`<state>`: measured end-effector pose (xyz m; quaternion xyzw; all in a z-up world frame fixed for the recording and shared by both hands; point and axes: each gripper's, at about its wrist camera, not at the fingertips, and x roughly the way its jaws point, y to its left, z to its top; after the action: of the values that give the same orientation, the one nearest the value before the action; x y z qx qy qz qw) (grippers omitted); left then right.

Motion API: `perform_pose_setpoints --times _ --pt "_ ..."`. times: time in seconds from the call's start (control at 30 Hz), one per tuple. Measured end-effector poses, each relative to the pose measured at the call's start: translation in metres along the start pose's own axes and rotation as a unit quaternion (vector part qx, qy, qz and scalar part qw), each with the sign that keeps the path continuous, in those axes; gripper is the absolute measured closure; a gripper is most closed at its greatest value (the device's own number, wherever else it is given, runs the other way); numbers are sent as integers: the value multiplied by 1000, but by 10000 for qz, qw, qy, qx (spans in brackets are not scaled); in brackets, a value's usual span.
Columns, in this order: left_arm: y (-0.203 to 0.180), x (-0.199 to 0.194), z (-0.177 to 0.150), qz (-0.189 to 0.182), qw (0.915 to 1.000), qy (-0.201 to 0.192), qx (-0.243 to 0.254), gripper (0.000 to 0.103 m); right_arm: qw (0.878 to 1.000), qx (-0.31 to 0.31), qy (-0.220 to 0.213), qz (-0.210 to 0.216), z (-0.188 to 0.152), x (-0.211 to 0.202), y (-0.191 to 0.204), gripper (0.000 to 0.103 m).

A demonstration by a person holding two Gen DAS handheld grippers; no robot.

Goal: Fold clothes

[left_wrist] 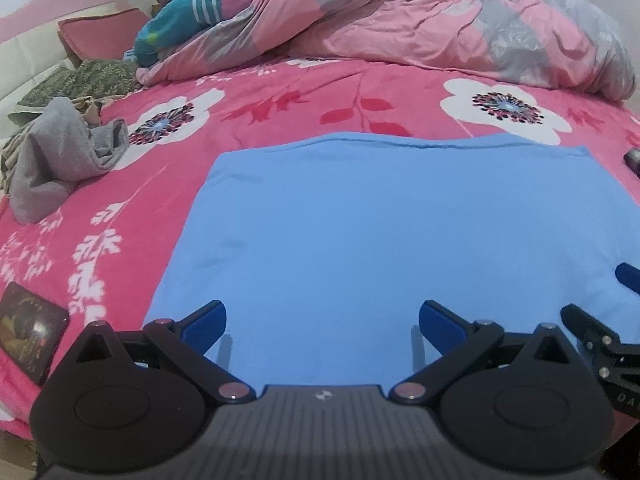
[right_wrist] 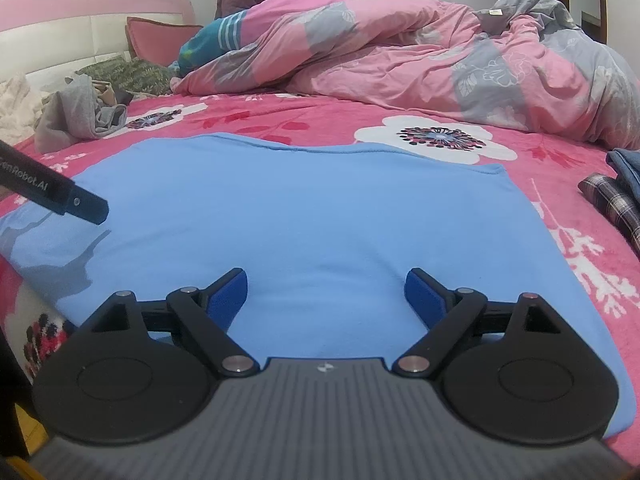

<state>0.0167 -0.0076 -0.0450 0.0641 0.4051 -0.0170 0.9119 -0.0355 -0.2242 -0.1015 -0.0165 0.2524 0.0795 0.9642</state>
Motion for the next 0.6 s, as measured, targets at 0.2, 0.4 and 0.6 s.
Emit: perform_pose_setpoints --times 0.2,0.4,0.6 --pt "0 15 -4 -91 10000 32 11 0 10000 -12 15 -14 0 1 1 13" --pt "7 22 -11 -249 9991 20 -333 0 10000 -22 32 -27 0 2 2 11" --pt "5 23 -15 -206 9994 -34 -262 0 10000 -15 31 -10 0 3 2 9"
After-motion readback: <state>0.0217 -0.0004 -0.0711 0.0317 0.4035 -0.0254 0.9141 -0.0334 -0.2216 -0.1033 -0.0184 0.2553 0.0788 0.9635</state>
